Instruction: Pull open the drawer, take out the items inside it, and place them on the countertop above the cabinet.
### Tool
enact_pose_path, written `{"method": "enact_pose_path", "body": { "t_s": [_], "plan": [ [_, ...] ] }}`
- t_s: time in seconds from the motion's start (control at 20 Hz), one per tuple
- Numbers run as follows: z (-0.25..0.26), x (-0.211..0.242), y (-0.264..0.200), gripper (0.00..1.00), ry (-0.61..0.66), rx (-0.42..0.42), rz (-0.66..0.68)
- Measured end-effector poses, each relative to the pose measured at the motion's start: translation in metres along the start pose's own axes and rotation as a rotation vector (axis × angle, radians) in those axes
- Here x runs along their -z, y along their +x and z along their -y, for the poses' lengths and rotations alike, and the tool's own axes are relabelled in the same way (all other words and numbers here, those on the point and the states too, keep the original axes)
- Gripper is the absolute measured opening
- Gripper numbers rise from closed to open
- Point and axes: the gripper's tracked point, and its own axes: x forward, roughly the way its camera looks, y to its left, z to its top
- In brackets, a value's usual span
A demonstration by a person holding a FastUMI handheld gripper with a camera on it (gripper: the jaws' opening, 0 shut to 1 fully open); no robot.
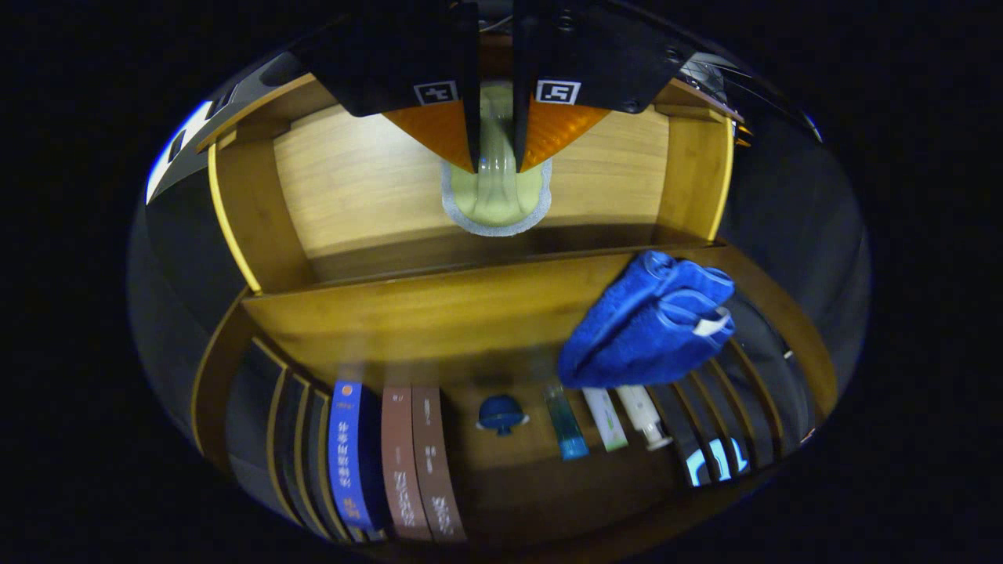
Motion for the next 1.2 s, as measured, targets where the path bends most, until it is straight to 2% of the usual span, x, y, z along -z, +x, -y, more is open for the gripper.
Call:
{"method": "enact_pose_path", "body": {
  "t_s": [0.2,0.35,0.5,0.6,0.75,1.05,1.2],
  "plan": [
    [-0.005,-0.06,-0.031,0.21,0.028,-0.03,0.204],
    [-0.008,-0.095,-0.02,0.21,0.03,-0.03,0.26],
    [-0.015,-0.126,0.006,0.21,0.053,-0.042,0.256],
    [-0.02,-0.141,0.028,0.21,0.016,-0.042,0.222],
    [-0.018,-0.166,0.054,0.21,-0.045,0.01,0.186],
    [-0.009,-0.169,0.1,0.22,-0.055,0.078,0.025],
    [-0.015,-0.171,0.111,0.26,-0.053,0.051,0.023]
  ]
}}
